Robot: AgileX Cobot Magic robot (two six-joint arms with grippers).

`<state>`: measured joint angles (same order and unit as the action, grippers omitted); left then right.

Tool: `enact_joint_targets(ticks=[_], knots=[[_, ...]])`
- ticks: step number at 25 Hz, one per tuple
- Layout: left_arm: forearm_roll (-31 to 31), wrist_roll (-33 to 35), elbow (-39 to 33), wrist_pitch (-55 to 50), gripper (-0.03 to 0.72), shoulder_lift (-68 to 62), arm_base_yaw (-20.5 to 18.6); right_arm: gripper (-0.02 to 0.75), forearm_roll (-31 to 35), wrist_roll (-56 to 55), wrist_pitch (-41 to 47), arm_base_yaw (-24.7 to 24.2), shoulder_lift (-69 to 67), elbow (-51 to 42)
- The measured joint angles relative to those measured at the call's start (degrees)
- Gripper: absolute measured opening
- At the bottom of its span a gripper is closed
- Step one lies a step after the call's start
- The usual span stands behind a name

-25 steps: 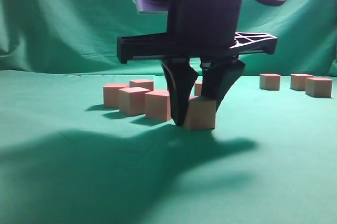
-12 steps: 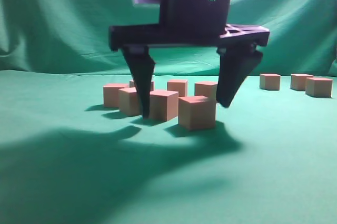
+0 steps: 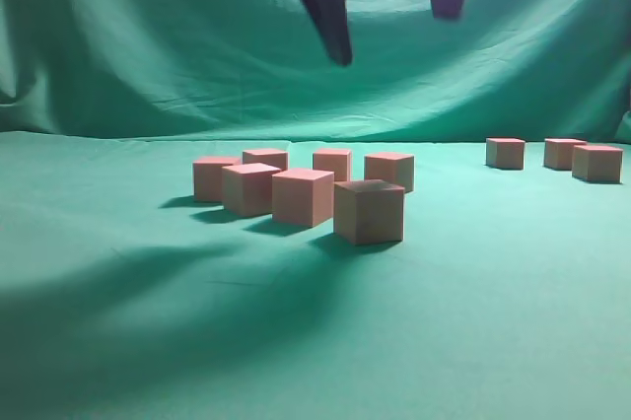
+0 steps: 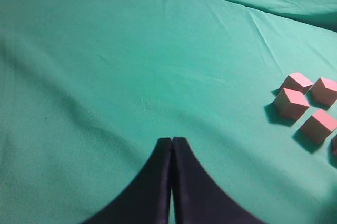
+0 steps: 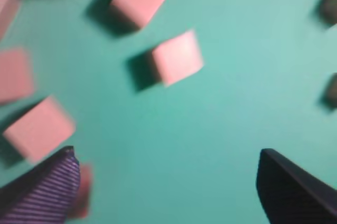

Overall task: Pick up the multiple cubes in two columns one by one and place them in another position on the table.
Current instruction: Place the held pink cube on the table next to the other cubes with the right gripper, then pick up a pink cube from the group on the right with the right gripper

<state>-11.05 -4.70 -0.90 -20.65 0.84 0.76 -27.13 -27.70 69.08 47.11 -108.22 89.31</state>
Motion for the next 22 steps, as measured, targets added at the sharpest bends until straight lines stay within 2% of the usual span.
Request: enact_joint_targets(ticks=[2,5,6,7,9,11,15,17,22], knots=[[0.0,0.0,0.0,0.0,0.0,0.0,0.0,0.646,-3.36,0.12,0.08,-1.12,0.51,1.78],[0.0,0.0,0.0,0.0,0.0,0.0,0.0,0.646,-4.39,0.23,0.36,-5.16,2.33,2.8],[0.0,0.0,0.0,0.0,0.0,0.0,0.0,0.646,-4.39,0.23,0.51,-7.22,2.79,2.91],[0.0,0.0,0.0,0.0,0.0,0.0,0.0,0.598,-4.39,0.23,0.62,-9.6,3.25,3.02],[0.0,0.0,0.0,0.0,0.0,0.0,0.0,0.594,-3.73,0.6,0.75,-14.56,3.48,3.02],[0.0,0.0,0.0,0.0,0.0,0.0,0.0,0.594,-0.59,1.59,0.96,-20.75,3.48,3.02],[0.0,0.0,0.0,0.0,0.0,0.0,0.0,0.594,10.81,5.9,0.53,-32.71,2.66,3.02],[0.0,0.0,0.0,0.0,0.0,0.0,0.0,0.594,15.87,7.72,-1.69,-37.16,1.38,3.02],[0.0,0.0,0.0,0.0,0.0,0.0,0.0,0.594,21.26,10.56,-7.27,-43.02,-3.77,3.02]])
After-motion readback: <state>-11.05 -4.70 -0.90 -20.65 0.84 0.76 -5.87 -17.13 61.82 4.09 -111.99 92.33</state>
